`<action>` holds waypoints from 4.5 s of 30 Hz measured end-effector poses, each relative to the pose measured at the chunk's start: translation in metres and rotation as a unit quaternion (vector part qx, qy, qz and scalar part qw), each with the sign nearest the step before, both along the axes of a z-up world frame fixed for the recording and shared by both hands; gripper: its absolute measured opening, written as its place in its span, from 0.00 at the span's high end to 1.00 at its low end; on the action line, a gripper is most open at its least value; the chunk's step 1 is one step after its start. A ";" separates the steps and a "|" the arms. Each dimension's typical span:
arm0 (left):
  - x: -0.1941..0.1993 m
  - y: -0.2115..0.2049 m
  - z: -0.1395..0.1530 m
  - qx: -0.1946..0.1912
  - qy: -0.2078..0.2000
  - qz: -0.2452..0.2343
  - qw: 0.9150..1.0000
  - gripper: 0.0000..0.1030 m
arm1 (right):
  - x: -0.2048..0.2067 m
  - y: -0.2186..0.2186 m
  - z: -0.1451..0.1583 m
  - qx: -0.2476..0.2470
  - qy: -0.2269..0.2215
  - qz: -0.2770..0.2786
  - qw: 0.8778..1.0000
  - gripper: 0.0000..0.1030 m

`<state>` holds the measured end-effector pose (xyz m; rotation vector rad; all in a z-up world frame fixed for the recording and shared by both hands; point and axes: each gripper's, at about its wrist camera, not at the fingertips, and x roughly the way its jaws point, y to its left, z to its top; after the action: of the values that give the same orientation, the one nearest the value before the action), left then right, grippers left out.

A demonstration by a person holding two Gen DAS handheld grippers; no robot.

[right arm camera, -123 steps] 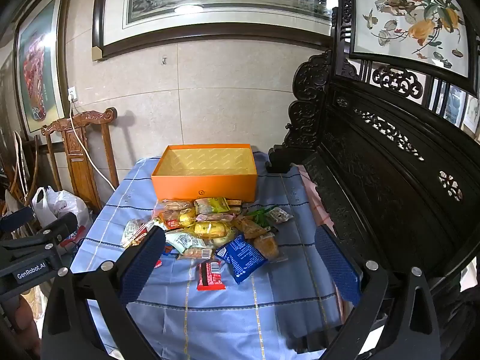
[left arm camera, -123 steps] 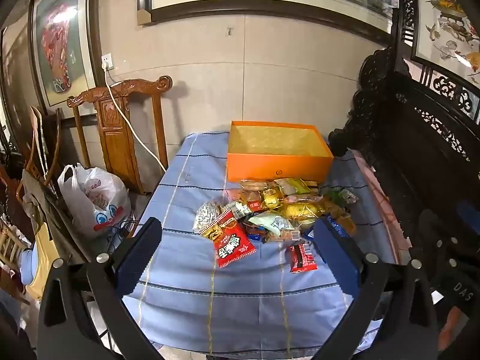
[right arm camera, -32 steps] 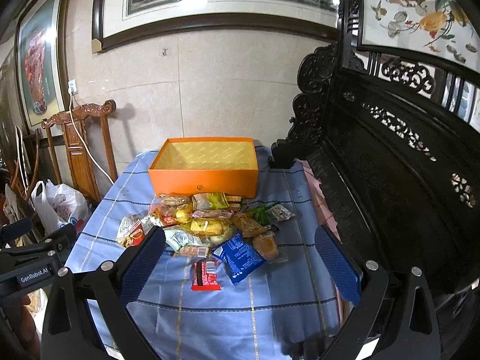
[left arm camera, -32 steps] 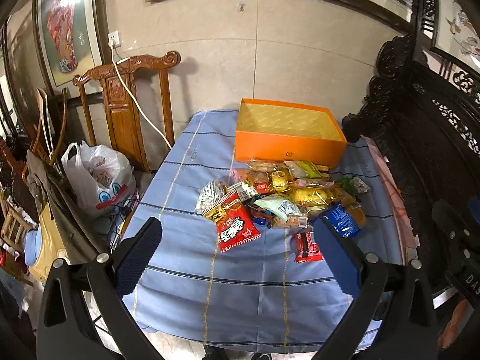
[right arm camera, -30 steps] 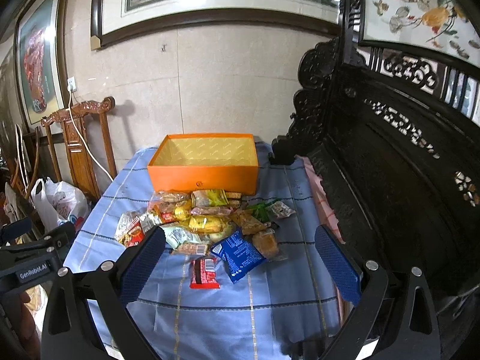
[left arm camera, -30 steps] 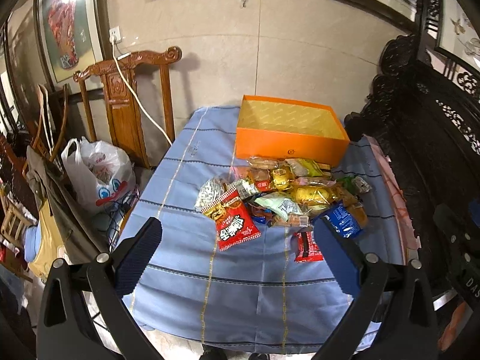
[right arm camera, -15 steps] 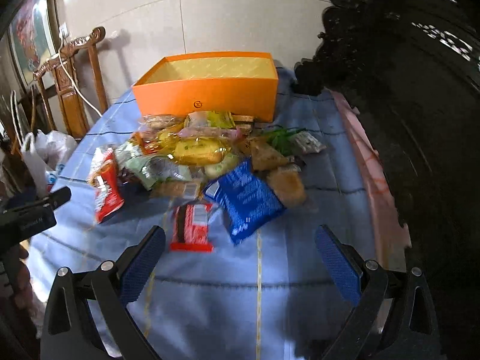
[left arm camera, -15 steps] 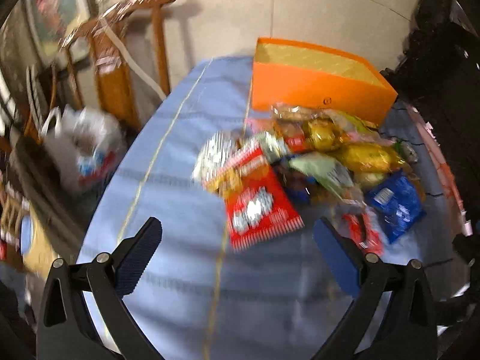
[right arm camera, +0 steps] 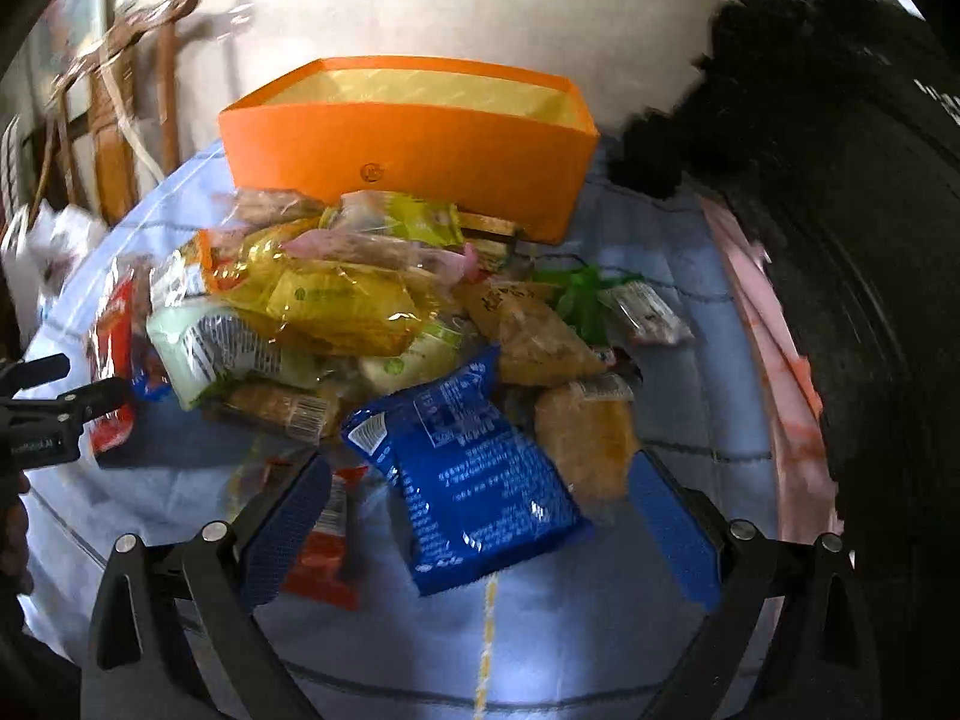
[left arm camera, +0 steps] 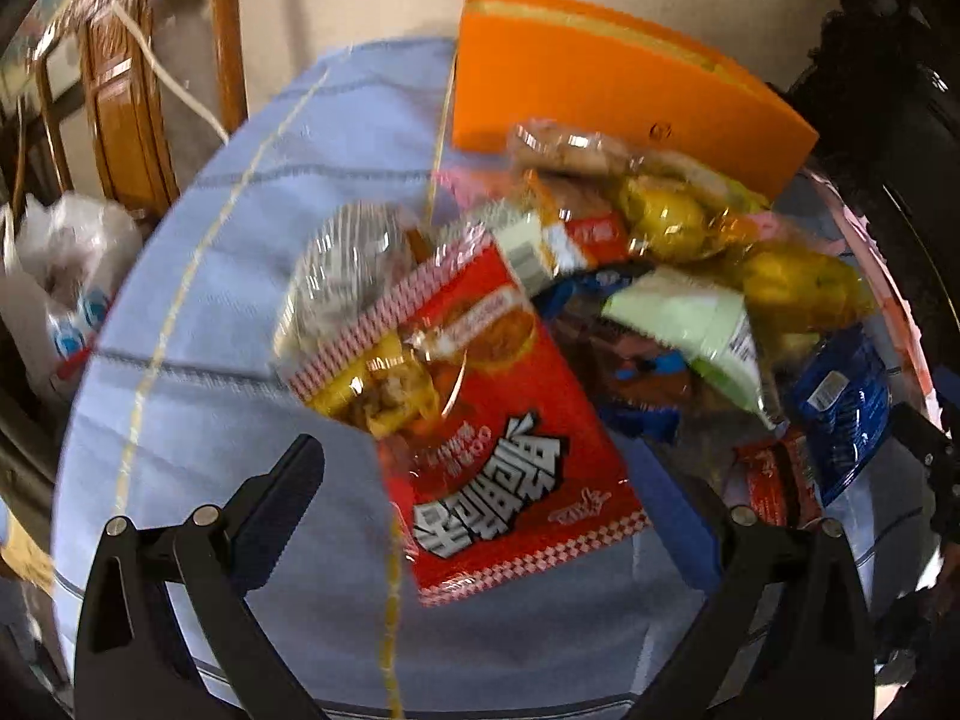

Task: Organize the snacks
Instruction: 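Grasp the red noodle-snack bag with the left gripper while the right grasps the blue bag, then lift both bags and drop them into the orange box, opening both grippers, then grasp the clear bread pack with the left gripper while the right grasps a yellow pack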

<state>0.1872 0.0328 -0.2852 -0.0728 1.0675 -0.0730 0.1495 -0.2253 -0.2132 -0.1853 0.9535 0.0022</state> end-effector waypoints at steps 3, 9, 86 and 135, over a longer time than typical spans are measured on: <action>0.003 -0.001 -0.018 0.003 0.017 0.021 1.000 0.04 | 0.010 0.008 -0.013 -0.032 0.010 0.039 0.999 0.04; 0.003 -0.008 -0.041 0.012 0.014 0.060 0.998 0.04 | 0.027 0.027 -0.048 -0.077 0.061 0.086 0.991 0.25; 0.156 0.034 0.120 0.026 -0.123 0.003 0.992 0.04 | 0.158 -0.016 0.107 0.134 -0.049 -0.021 0.990 0.18; 0.073 0.065 -0.041 0.034 -0.041 0.063 0.997 0.08 | 0.083 0.061 -0.005 0.013 0.020 0.037 0.999 0.56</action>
<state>0.2600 0.0977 -0.3257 -0.0744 0.9800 0.0743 0.2323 -0.1640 -0.2181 -0.1969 0.9857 0.0865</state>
